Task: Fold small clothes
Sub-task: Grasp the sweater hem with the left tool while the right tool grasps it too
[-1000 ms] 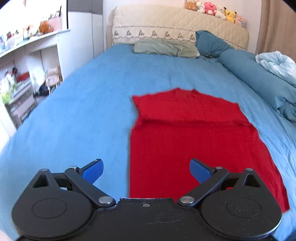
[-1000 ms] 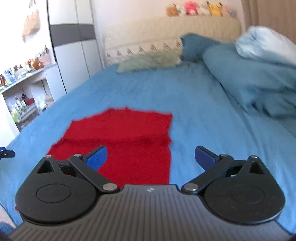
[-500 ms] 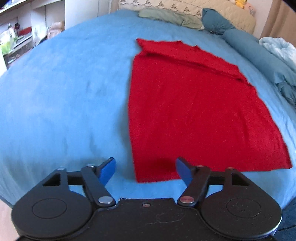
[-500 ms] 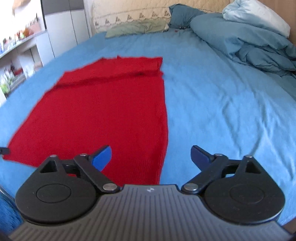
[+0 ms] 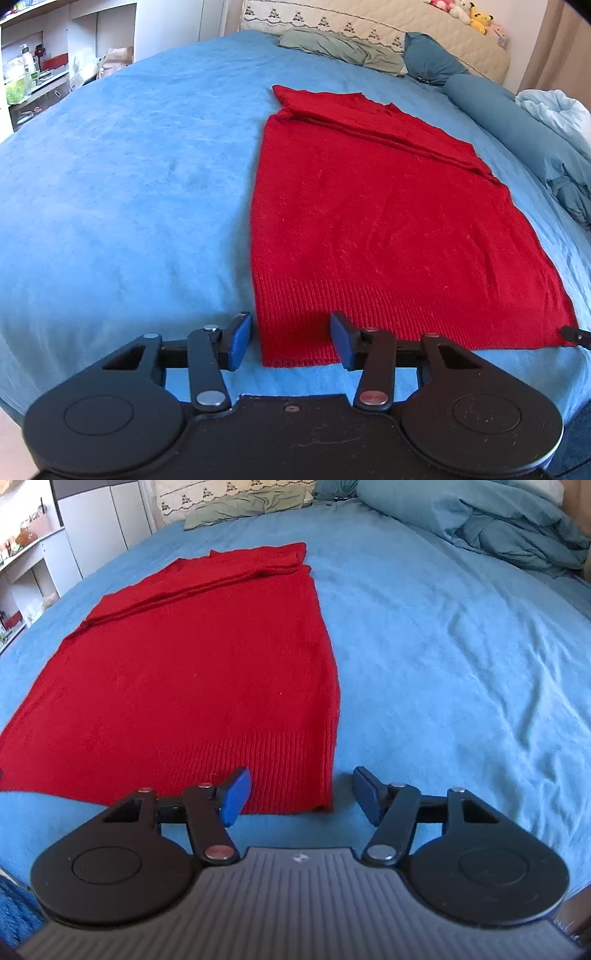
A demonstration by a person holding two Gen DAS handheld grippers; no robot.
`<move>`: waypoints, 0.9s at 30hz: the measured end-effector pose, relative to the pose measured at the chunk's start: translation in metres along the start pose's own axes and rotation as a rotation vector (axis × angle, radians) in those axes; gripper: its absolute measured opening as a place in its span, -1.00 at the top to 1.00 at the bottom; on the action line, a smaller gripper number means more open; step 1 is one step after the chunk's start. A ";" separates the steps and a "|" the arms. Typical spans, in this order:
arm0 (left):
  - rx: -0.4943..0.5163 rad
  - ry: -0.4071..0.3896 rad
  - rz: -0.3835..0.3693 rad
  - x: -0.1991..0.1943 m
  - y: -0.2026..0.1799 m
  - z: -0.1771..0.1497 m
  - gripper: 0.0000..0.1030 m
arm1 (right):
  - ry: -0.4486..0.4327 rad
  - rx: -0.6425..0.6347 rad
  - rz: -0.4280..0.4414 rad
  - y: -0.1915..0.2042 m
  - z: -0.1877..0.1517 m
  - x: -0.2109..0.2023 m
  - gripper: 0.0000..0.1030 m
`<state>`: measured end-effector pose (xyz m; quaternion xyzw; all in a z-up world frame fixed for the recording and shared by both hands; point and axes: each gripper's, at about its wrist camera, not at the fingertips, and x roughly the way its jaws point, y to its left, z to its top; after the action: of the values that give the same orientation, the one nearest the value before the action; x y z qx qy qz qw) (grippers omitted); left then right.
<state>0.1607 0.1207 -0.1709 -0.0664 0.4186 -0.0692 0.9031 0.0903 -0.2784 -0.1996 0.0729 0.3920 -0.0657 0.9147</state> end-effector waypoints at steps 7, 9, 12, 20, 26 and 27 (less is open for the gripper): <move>0.004 -0.002 -0.003 0.000 -0.001 -0.001 0.40 | -0.006 0.023 -0.008 -0.006 -0.002 0.001 -0.11; -0.006 0.003 -0.015 -0.001 -0.001 0.001 0.74 | -0.007 0.024 -0.005 -0.007 -0.002 0.001 0.21; 0.012 0.003 -0.006 -0.002 -0.005 0.001 0.82 | -0.009 0.020 0.000 -0.006 -0.001 0.001 0.52; 0.051 -0.016 0.012 -0.012 -0.011 0.005 0.89 | -0.031 0.036 0.012 -0.009 0.004 -0.005 0.61; 0.075 -0.072 0.006 -0.037 -0.023 0.022 0.89 | -0.080 0.080 0.068 -0.016 0.024 -0.028 0.61; 0.074 -0.092 -0.001 -0.043 -0.025 0.030 0.89 | -0.090 0.086 0.080 -0.016 0.029 -0.033 0.61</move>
<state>0.1538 0.1062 -0.1152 -0.0364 0.3736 -0.0820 0.9232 0.0858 -0.2975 -0.1572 0.1250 0.3442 -0.0490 0.9293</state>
